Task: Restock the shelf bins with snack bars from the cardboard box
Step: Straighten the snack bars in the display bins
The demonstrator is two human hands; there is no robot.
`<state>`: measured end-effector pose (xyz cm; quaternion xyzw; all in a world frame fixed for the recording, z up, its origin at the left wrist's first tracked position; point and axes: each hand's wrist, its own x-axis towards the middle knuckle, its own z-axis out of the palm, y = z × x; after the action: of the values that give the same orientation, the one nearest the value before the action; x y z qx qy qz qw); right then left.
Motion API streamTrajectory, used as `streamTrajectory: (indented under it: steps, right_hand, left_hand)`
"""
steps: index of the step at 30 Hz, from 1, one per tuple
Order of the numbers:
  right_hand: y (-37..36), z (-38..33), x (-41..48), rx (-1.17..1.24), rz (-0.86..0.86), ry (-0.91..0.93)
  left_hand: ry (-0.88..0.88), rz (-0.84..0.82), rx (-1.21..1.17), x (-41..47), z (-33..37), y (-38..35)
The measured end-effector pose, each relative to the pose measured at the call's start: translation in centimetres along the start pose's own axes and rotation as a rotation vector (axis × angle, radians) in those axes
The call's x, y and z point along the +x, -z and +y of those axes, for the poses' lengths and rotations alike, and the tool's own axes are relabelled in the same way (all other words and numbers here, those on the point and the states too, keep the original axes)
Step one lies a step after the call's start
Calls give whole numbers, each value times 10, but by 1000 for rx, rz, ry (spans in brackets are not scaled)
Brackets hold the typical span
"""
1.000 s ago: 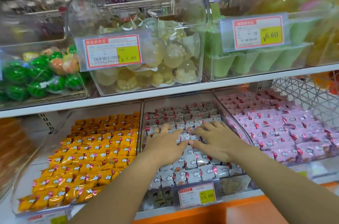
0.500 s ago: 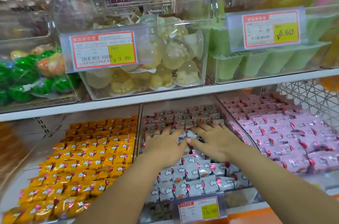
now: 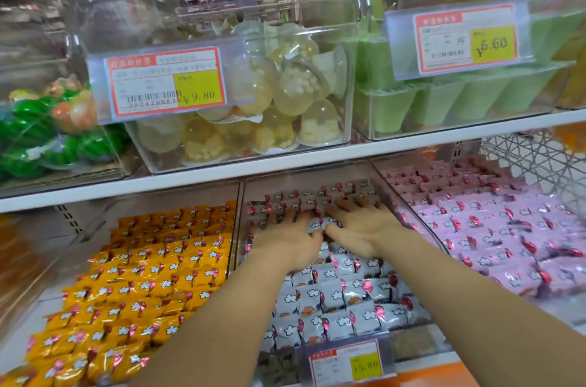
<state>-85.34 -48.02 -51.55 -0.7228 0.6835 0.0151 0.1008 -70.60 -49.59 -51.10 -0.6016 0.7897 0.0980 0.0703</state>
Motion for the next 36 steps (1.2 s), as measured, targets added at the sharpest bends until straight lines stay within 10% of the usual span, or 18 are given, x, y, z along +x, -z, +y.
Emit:
streamTrajectory:
  steps: [13, 24, 36]
  right_hand:
    - [10, 25, -99, -261, 255, 184]
    - [20, 58, -91, -147, 97, 169]
    - [26, 183, -170, 1, 267, 75]
  left_hand:
    - [-164, 41, -75, -76, 32, -19]
    - [-99, -14, 127, -56, 57, -17]
    - [-437, 423, -49, -78, 164, -20]
